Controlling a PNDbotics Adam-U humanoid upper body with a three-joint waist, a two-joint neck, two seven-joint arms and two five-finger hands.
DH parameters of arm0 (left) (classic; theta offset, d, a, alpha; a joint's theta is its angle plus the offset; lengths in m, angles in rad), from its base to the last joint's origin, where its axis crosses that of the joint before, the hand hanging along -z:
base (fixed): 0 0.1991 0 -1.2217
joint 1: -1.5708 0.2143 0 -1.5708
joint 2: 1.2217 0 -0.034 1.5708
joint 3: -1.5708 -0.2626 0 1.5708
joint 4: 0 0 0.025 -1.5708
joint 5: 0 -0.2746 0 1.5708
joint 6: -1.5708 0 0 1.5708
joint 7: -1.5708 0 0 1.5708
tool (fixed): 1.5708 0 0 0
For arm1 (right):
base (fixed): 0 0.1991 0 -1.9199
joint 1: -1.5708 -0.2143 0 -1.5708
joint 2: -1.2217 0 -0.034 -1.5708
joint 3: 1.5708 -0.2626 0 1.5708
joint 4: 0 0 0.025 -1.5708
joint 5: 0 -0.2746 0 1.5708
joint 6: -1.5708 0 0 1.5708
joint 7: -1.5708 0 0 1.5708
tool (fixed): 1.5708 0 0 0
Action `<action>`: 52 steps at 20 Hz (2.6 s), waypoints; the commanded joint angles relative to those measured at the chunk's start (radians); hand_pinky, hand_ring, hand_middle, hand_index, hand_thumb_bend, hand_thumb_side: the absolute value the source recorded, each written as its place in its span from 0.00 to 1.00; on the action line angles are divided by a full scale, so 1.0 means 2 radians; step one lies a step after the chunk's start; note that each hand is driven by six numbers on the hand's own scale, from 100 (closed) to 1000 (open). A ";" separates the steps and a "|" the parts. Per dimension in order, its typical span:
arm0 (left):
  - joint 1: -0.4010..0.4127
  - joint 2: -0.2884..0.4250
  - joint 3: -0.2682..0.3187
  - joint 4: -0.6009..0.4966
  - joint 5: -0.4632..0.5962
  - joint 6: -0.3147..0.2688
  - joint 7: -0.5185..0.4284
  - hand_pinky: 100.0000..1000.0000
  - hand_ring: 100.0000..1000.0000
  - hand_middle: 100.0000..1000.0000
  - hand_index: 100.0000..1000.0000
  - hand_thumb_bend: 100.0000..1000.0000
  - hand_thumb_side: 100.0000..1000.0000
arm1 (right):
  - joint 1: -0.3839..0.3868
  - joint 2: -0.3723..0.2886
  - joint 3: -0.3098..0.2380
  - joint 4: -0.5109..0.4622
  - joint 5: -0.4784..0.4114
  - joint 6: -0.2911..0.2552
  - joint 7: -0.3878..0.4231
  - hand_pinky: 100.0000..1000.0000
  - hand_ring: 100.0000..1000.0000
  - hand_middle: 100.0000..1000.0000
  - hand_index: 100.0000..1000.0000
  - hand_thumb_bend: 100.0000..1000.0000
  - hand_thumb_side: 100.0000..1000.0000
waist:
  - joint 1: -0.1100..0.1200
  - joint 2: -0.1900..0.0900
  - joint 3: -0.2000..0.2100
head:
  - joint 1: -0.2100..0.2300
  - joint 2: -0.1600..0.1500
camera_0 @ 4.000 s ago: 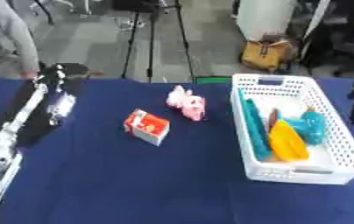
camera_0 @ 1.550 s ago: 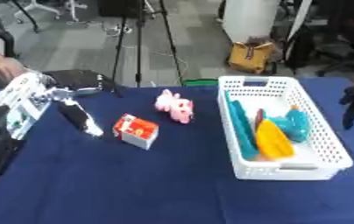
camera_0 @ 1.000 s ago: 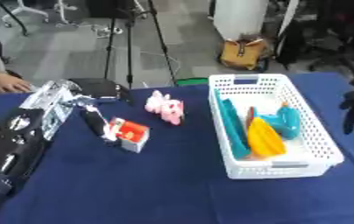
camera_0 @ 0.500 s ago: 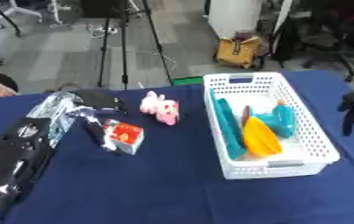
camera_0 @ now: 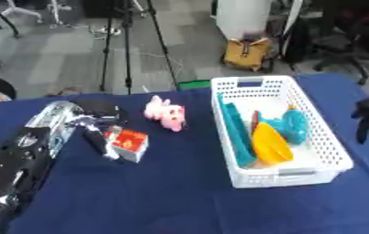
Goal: Pick up objects on the table and place them in the box.
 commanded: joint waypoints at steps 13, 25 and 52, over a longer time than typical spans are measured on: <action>0.000 0.005 0.009 0.012 0.009 0.012 0.010 0.91 0.75 0.71 0.83 0.49 0.40 | -0.009 -0.008 -0.004 -0.007 -0.004 -0.004 0.002 0.26 0.34 0.51 0.70 0.00 0.48 | -0.003 -0.004 -0.002 | -0.002 -0.006; -0.002 0.010 0.012 -0.004 0.044 0.028 0.008 0.77 0.40 0.34 0.77 0.16 0.08 | -0.009 -0.008 -0.005 -0.006 -0.004 -0.006 0.001 0.26 0.34 0.51 0.70 0.00 0.48 | -0.006 -0.005 -0.001 | -0.005 -0.006; -0.069 -0.097 -0.010 -0.138 0.121 0.090 0.090 0.53 0.43 0.35 0.76 0.05 0.00 | -0.020 0.002 0.011 -0.013 -0.012 0.002 0.018 0.26 0.34 0.51 0.70 0.00 0.48 | 0.013 -0.015 -0.060 | 0.015 -0.021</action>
